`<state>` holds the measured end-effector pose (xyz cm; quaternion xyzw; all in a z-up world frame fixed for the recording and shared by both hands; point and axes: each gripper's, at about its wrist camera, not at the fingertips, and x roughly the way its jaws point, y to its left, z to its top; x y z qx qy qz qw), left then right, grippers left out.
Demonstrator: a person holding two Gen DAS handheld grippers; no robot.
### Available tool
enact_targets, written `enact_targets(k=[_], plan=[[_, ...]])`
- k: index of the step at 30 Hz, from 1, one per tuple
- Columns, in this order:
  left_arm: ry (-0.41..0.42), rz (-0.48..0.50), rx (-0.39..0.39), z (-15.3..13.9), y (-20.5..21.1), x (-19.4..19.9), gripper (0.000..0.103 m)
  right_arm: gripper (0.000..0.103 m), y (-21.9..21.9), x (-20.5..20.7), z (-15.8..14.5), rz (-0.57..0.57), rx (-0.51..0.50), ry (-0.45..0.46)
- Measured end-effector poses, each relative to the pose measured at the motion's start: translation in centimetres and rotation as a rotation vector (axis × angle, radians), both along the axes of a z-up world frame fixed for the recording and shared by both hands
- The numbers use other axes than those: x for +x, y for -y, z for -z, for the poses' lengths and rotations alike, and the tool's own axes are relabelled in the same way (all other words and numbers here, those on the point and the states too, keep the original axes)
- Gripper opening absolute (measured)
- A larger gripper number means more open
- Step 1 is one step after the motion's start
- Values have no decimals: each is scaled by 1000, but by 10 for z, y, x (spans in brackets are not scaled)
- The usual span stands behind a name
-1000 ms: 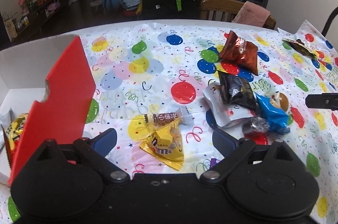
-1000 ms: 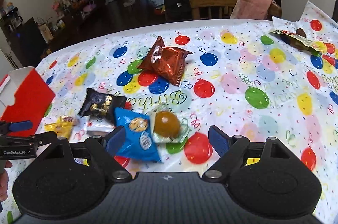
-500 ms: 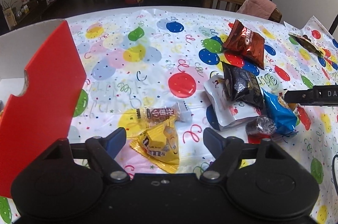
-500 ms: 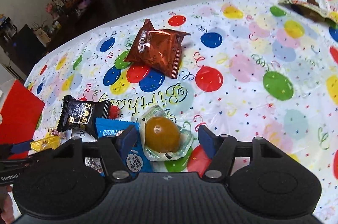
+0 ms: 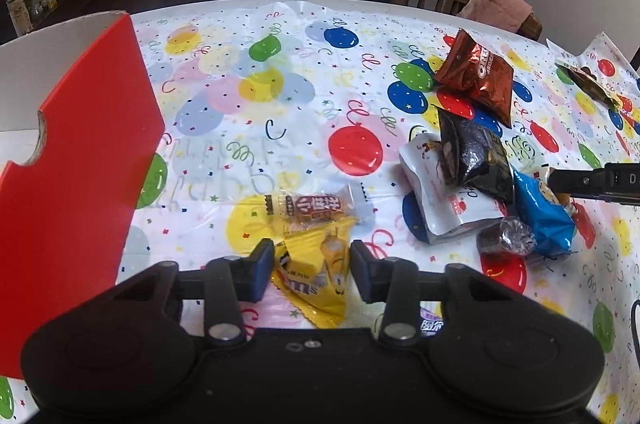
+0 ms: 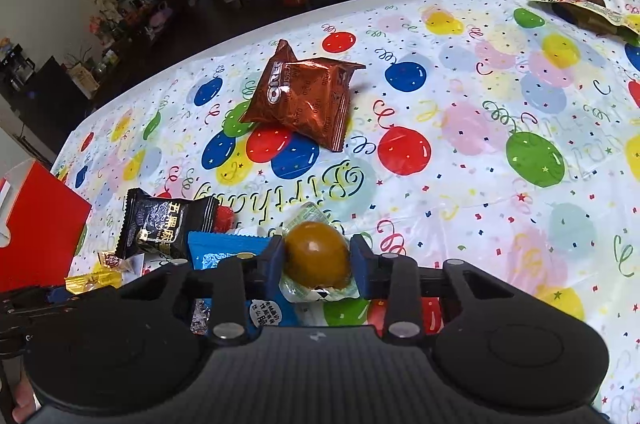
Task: Organize snacks
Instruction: 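Grasp the yellow M&M packet with the left tool while the right tool grasps the orange candy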
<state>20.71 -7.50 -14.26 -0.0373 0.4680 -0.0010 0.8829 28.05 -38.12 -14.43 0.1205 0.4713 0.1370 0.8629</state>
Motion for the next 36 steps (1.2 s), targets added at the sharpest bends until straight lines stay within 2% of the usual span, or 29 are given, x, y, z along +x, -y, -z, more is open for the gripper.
enact_targets(k=[5,10,12,13,18,24,28,30,32,33,35,36], plan=[[3,7,11,-1,0,-2,30,34,-1,-4,-2,11,-18,7],[0,4,5,-3,-4,-4,29,33,4,-10,-7,35,-14,15],[1,4,-2,-5,-5,-6,29,17,7,-13,-11,42,-6,20],[2,6,-6,-5,-5,-7,29,12,9,-15,-13,45,5,19],[3,17,-11,-8,-6,-11,29,12,9,-22,-20,21,-37,39],[1,28,-12,-10,-7,-17,29,13,14,-22,-21,41,-12,26],[0,27,-14,-11,-8,-20,29,14,10,-20,-14,2,-21,2],[0,24,-14,-12,-9,-21,29,16,8,-18,-9,-26,-28,-12],[-1,19,-12,-12,-10,-22,29,31,6,-16,-6,-57,-53,-7],[-2,16,-11,-12,-11,-22,29,33,6,-16,-5,-77,-66,-2],[-5,9,-10,-13,-11,-23,29,52,4,-16,-4,-128,-86,9],[-5,6,-9,-13,-11,-23,29,54,4,-16,-5,-152,-93,12]])
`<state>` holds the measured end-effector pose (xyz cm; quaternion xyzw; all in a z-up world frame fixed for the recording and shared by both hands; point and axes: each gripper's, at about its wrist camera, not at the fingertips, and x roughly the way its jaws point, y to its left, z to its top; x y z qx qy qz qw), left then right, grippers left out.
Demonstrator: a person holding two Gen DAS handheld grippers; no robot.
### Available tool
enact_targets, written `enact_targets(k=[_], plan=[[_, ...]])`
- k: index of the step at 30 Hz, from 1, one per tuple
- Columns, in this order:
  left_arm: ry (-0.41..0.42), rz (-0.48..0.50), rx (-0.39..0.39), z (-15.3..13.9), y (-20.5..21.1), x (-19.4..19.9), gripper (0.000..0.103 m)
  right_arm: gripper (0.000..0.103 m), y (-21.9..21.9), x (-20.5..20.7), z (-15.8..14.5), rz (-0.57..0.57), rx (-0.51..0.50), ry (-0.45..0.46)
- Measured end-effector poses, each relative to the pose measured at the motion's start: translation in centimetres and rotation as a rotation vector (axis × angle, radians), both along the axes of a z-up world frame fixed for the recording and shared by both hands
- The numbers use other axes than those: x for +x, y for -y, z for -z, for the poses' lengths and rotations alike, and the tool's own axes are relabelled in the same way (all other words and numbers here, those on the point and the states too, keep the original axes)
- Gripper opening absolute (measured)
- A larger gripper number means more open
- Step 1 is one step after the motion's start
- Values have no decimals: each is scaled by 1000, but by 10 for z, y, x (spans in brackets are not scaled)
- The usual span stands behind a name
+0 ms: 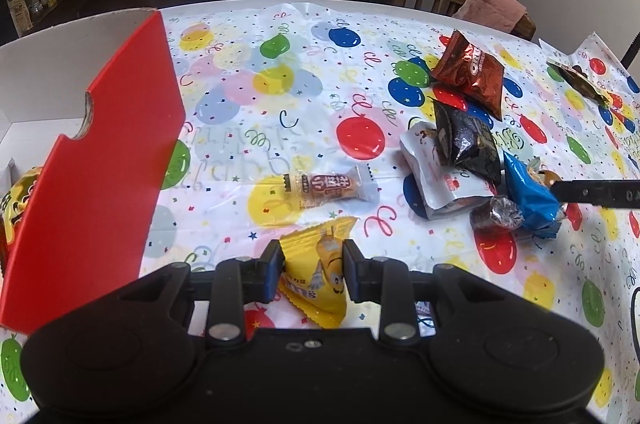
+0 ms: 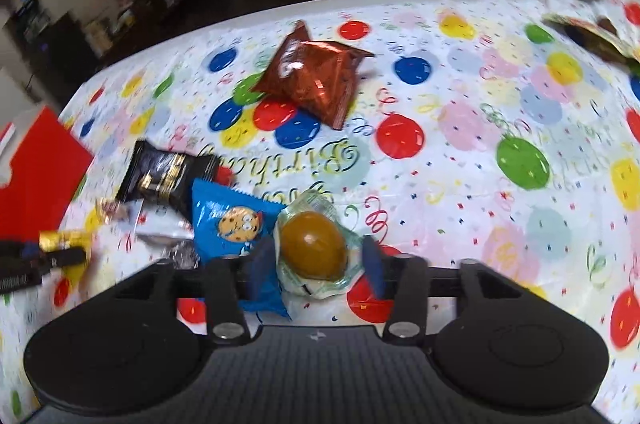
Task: Organize snacks
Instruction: 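Grasp the yellow M&M packet with the left tool while the right tool grasps the orange candy, then carry the yellow packet and orange candy over the shoebox with both tools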
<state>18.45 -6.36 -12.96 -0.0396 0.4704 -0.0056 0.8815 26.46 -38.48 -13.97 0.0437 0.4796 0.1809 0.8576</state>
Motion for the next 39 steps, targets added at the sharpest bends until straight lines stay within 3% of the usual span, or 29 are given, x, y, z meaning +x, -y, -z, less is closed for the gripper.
enact_targets(k=[4,16,18,20,25,31,39], plan=[[-3,-10,4,0,2,0,29,60,-2,6,5,-52,-71,4],[-9,-31,13,1,12,-2,29,62,-8,15,17,-145,-92,3],[-11,-34,13,2,12,-2,29,61,-9,13,18,-158,-102,14],[-10,-35,15,2,12,-2,29,46,-9,10,17,-164,-90,21],[-8,-36,16,2,13,-2,29,45,-9,2,15,-144,-100,37],[5,-26,0,-5,10,-5,29,45,-4,-11,-2,-92,-106,65],[30,11,-28,-25,5,-12,29,45,-9,-39,-47,-51,-88,118]])
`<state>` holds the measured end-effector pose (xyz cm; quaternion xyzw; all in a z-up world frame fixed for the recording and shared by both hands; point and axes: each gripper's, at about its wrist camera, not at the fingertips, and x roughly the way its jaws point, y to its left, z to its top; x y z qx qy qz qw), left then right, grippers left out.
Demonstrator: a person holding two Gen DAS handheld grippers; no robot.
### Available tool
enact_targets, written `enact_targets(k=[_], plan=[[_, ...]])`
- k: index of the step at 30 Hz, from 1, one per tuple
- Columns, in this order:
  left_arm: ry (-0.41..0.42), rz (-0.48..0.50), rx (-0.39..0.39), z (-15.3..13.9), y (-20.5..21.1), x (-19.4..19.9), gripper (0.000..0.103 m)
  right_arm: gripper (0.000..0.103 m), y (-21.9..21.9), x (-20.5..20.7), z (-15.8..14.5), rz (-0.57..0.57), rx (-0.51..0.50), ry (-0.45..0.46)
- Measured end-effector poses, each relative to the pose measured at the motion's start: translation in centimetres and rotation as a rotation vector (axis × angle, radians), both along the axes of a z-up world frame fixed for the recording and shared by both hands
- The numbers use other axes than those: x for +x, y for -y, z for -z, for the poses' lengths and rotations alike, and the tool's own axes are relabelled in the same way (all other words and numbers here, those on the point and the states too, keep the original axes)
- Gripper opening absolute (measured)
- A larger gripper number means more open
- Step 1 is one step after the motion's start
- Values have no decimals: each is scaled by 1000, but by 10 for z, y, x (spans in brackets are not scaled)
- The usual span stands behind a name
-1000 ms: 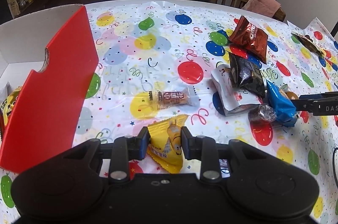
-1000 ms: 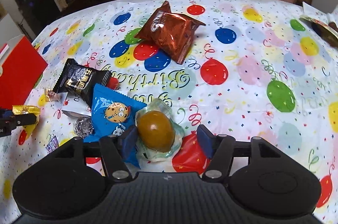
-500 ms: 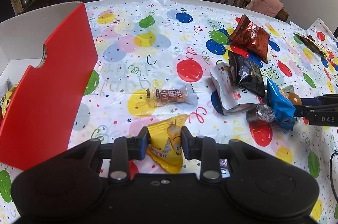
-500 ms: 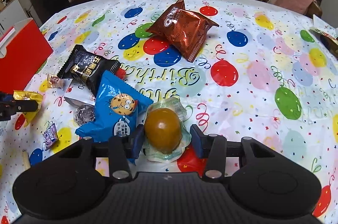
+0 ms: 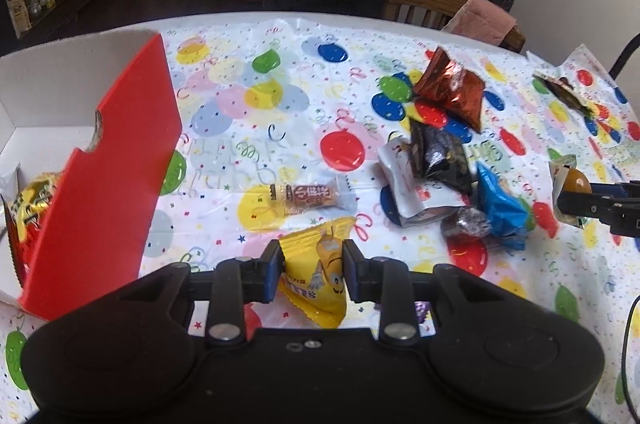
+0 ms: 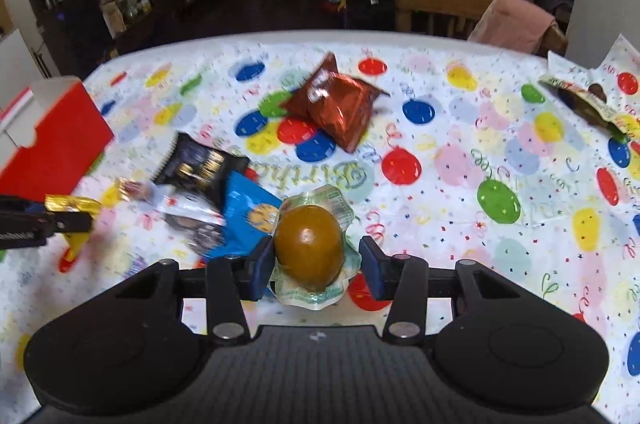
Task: Organize snacks
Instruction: 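Carry the yellow packet and orange candy over the shoebox with both tools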
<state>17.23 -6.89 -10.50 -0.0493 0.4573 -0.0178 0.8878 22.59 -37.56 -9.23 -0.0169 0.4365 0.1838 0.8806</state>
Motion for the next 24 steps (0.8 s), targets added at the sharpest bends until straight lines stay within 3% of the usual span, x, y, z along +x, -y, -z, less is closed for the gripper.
enact_targets(k=[13,24], plan=[[71,41,-17,-51,-42,-19,29,45,-80,-43,-73,-56,70,72],[127,36,-15,-84,-99,-38,29,45,-175,-68,-107,-161,96,121]])
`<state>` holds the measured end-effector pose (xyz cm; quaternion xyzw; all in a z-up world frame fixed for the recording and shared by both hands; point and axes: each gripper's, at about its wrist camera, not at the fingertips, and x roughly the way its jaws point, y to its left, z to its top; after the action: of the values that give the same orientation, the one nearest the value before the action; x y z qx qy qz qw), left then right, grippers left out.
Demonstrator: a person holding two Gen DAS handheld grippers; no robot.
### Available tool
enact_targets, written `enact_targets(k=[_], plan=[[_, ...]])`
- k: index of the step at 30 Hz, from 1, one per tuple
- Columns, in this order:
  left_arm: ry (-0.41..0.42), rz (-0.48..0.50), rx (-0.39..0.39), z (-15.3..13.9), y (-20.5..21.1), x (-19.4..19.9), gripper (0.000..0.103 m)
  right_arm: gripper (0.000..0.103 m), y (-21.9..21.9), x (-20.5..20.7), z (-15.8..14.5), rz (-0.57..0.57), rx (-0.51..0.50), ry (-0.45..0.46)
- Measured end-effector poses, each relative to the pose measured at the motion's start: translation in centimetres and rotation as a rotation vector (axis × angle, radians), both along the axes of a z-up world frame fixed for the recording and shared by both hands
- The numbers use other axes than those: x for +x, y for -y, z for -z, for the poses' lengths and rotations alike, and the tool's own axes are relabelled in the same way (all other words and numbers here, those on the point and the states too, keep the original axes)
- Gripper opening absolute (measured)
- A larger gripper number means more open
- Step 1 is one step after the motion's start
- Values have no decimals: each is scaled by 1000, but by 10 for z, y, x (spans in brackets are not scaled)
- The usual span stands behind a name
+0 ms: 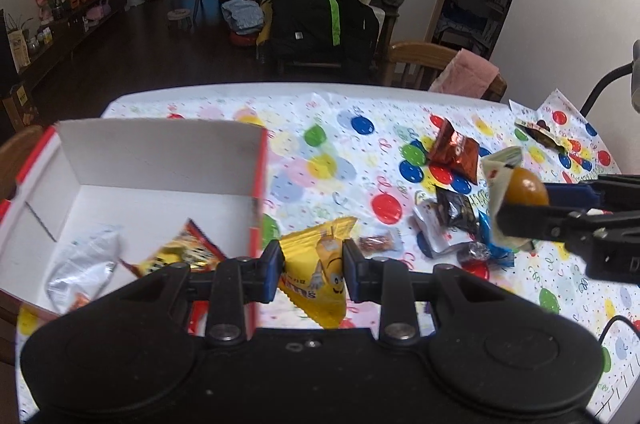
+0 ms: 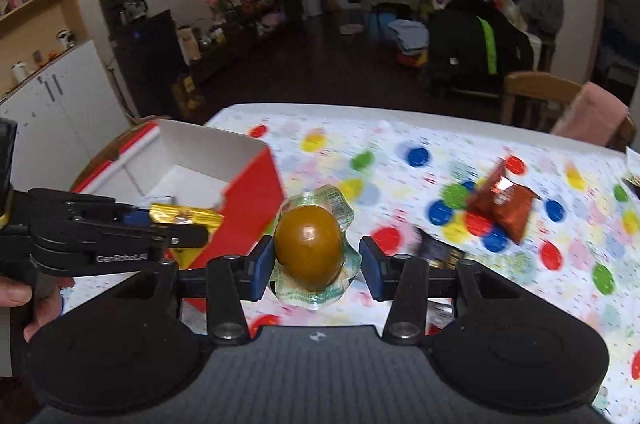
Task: Organize snacks
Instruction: 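Carry the yellow packet and orange candy over the shoebox with both tools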
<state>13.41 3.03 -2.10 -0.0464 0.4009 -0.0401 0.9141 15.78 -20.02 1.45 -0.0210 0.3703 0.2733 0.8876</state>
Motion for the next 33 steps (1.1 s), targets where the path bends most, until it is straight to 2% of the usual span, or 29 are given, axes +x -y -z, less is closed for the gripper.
enact_targets(k=[16,25,33], plan=[[37,-56,9,-16,-81,-5,29,45,-113,-5,-5,-123,-20,20],[22,-116,31,-10,-126,9,29,45,-160,12,13,-141,-47,-13],[-21,-164,70,9,-162,35,29,46,-195,36,39,-154,-102,-39]])
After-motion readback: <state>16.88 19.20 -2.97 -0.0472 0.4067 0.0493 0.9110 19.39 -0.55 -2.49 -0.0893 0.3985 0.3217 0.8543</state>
